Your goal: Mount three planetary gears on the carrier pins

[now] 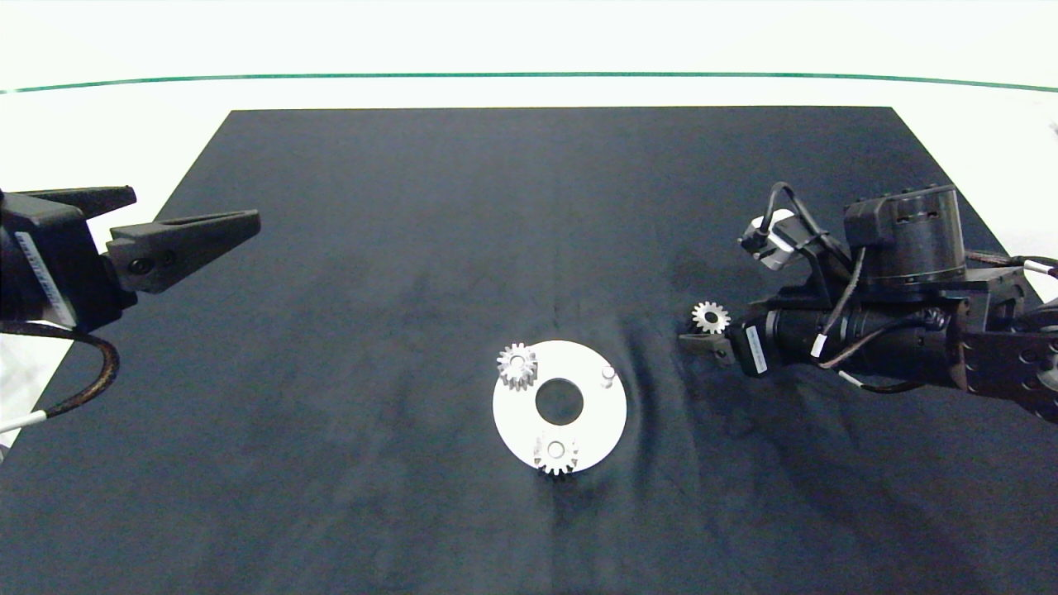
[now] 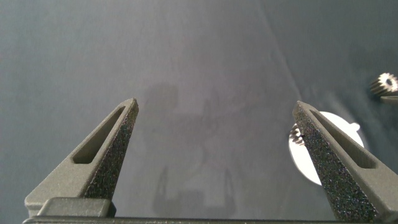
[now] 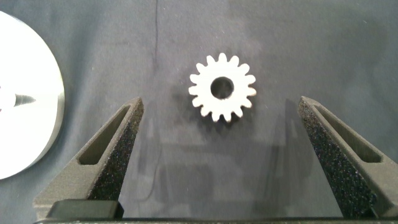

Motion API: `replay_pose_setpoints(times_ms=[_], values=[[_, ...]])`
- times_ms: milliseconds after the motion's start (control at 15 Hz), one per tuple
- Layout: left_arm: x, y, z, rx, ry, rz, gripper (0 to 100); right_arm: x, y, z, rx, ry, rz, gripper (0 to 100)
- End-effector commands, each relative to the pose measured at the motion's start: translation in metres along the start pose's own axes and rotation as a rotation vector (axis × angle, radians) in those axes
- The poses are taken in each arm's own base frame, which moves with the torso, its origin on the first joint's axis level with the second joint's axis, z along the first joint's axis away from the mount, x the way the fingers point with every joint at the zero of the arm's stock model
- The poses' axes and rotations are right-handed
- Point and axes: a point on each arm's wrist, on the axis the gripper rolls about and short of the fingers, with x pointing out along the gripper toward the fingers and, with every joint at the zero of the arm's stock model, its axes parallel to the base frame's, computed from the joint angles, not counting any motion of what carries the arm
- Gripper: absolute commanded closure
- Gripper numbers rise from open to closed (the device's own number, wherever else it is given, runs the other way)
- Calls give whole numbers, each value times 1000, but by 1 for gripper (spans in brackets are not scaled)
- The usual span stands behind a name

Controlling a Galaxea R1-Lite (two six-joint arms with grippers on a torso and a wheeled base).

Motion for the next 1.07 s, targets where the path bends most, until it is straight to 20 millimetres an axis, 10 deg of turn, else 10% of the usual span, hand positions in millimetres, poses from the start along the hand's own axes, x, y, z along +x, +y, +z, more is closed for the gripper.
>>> replay_pose_setpoints(times_ms=[67, 1067], values=[[-1, 1, -2, 0, 4, 9, 0, 11, 3, -2, -4, 3, 1, 0], [-1, 2, -2, 0, 5, 13, 0, 21, 1, 1, -12, -28, -21, 18]])
